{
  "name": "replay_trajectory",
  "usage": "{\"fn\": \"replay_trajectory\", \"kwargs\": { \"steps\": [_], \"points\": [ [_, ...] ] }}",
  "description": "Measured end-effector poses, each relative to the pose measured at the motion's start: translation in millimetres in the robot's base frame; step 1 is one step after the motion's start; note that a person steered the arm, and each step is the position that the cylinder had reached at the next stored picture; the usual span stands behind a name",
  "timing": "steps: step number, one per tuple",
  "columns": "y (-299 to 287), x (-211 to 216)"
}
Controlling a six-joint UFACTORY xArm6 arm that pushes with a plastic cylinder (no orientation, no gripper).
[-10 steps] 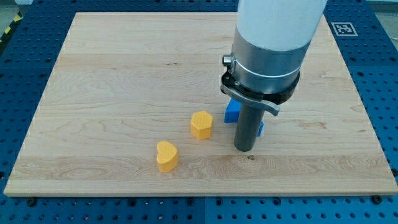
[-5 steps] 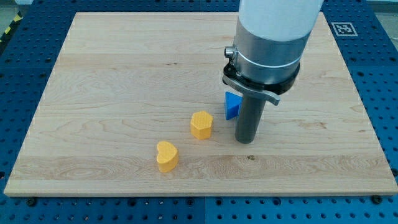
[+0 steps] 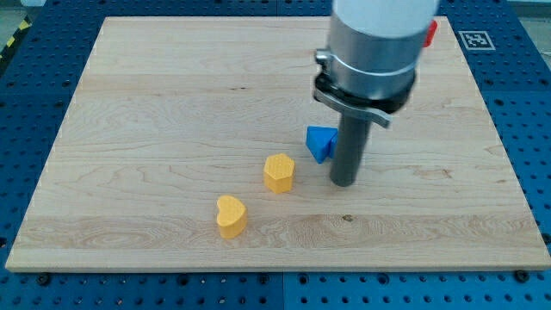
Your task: Move the blue blocks towards the center
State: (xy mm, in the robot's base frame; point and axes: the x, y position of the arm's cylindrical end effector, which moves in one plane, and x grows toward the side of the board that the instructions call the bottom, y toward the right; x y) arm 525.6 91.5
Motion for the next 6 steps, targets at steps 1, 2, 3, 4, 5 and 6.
{"fn": "replay_trajectory", "kwargs": {
  "steps": [1, 2, 3, 4, 5, 6],
  "points": [
    [27, -5],
    [29, -34],
    [7, -42],
    [-23, -42],
    [-34, -42],
    [-44, -42]
  ]
}}
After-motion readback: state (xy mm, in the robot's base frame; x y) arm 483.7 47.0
